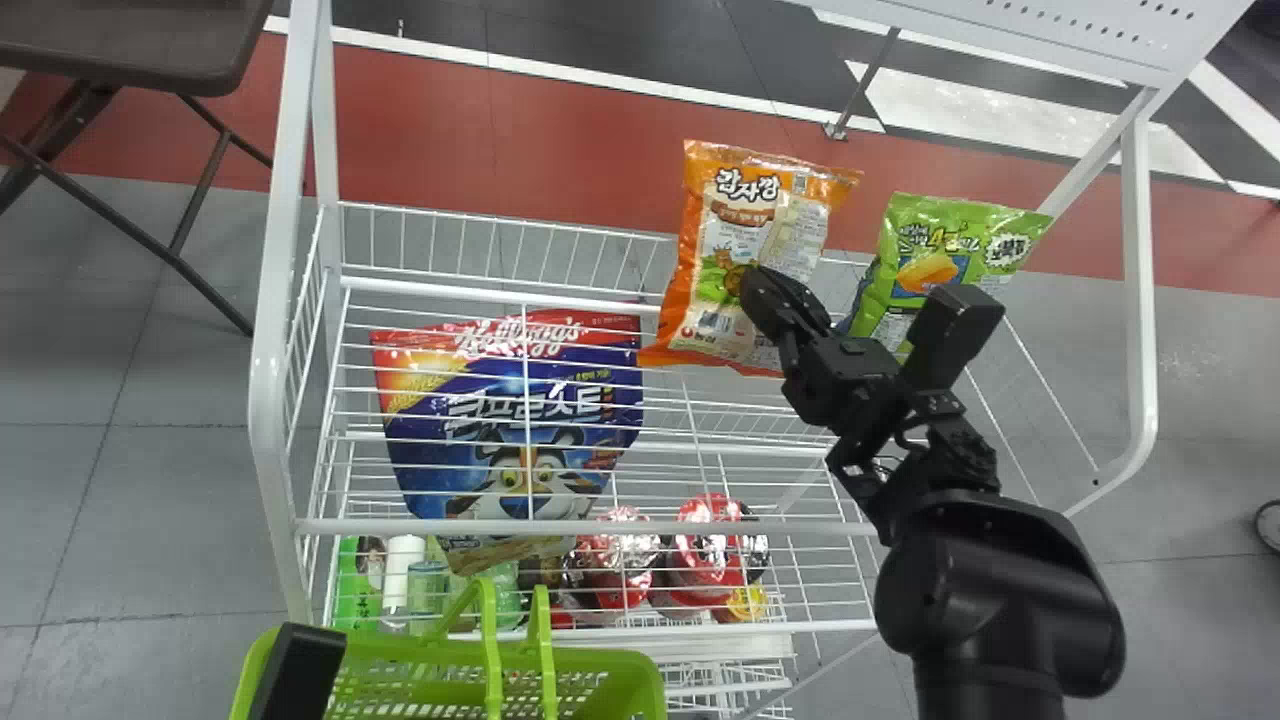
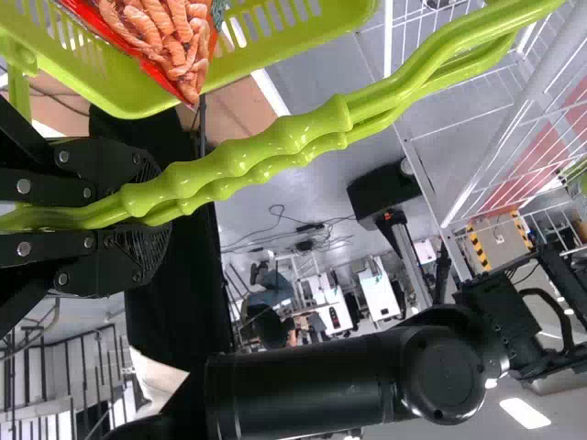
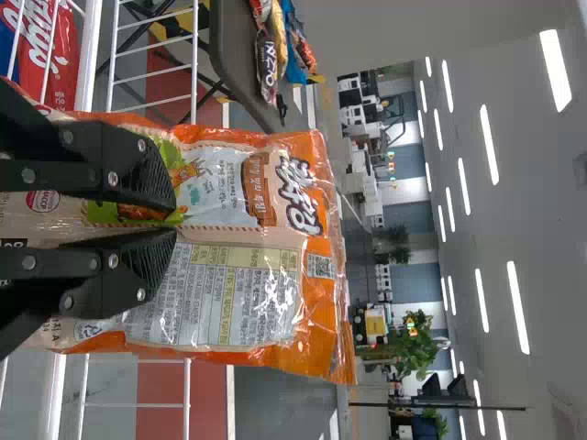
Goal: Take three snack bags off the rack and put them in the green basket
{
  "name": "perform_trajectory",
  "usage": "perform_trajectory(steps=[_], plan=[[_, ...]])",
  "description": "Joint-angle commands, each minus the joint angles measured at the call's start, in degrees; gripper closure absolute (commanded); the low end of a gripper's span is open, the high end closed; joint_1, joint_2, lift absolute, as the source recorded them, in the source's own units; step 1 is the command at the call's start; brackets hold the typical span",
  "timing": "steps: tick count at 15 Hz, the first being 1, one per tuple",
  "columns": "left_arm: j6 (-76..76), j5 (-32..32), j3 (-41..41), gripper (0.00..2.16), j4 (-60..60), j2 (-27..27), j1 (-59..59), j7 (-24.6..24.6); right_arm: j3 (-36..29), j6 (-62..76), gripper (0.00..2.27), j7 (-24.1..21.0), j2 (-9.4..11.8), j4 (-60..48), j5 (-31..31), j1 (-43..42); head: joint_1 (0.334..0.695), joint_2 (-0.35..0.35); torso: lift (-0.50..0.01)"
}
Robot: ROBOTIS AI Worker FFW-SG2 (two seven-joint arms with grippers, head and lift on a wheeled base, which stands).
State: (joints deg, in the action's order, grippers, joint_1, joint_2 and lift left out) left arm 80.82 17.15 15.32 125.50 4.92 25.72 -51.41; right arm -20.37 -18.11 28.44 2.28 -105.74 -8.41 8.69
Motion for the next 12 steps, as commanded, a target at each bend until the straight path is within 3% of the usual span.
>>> perform_trajectory(steps=[1, 4, 8, 12], plan=[[0.2, 0.0, 0.1, 1.45, 0.0, 0.0, -0.1, 0.1, -1.1, -1.4, 2.23, 0.7, 0.0, -5.4, -3.1, 4.3, 0.695, -0.35, -0.026], [0.2, 0.0, 0.0, 1.45, 0.0, 0.0, -0.1, 0.1, -4.0, -9.6, 2.22, 2.1, 0.0, -16.2, -7.2, 11.4, 0.695, -0.35, -0.026], [0.4, 0.0, 0.0, 1.45, 0.4, 0.0, -0.1, 0.1, -11.0, -36.3, 2.22, 8.4, -0.4, -31.9, -14.9, 19.0, 0.695, -0.35, -0.026], [0.4, -0.1, 0.2, 1.45, 0.6, -0.3, 0.0, 0.4, -16.4, -58.8, 2.22, 16.8, -1.6, -42.3, -18.6, 24.3, 0.695, -0.35, -0.026]])
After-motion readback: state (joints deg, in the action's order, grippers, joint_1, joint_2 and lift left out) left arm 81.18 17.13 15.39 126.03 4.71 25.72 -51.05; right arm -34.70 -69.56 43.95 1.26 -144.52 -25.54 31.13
